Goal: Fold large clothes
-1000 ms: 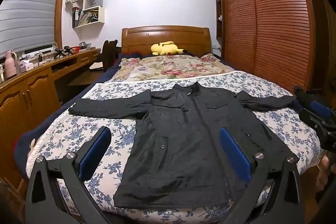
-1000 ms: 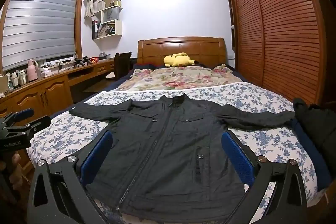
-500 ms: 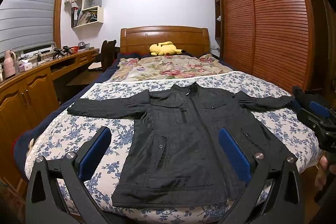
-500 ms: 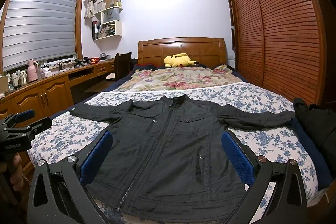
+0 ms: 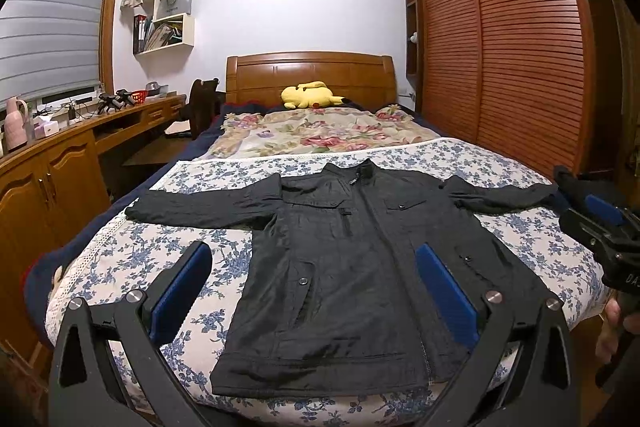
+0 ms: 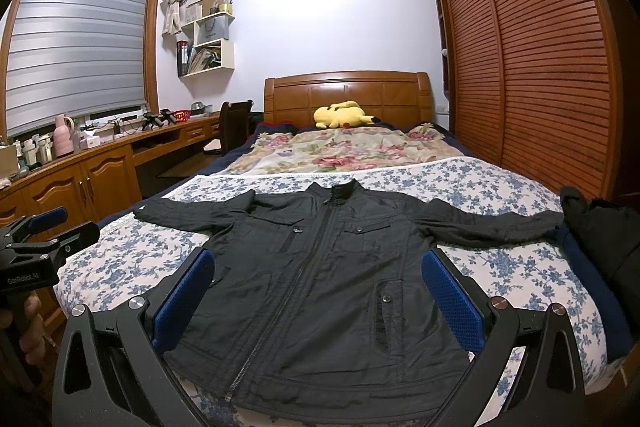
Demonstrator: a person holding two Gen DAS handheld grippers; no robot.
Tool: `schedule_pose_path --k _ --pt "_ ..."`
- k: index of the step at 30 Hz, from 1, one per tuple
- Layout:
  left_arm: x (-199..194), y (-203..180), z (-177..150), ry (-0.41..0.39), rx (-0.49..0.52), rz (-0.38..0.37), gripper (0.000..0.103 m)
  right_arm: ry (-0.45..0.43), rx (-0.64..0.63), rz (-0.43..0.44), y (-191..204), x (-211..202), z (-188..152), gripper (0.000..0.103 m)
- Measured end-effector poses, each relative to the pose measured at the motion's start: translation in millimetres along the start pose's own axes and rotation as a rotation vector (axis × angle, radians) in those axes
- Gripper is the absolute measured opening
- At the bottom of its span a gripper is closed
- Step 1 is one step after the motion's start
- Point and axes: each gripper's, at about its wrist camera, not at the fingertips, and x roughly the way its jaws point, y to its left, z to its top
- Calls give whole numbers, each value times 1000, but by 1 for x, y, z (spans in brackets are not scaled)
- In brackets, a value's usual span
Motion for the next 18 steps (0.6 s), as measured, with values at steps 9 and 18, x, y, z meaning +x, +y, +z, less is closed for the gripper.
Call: schedule_pose_path --k 9,18 --pt "0 0 0 -1 0 0 103 -3 -2 1 1 2 0 103" --pt "-1 0 1 -9 3 -3 103 -5 -3 1 2 2 0 103"
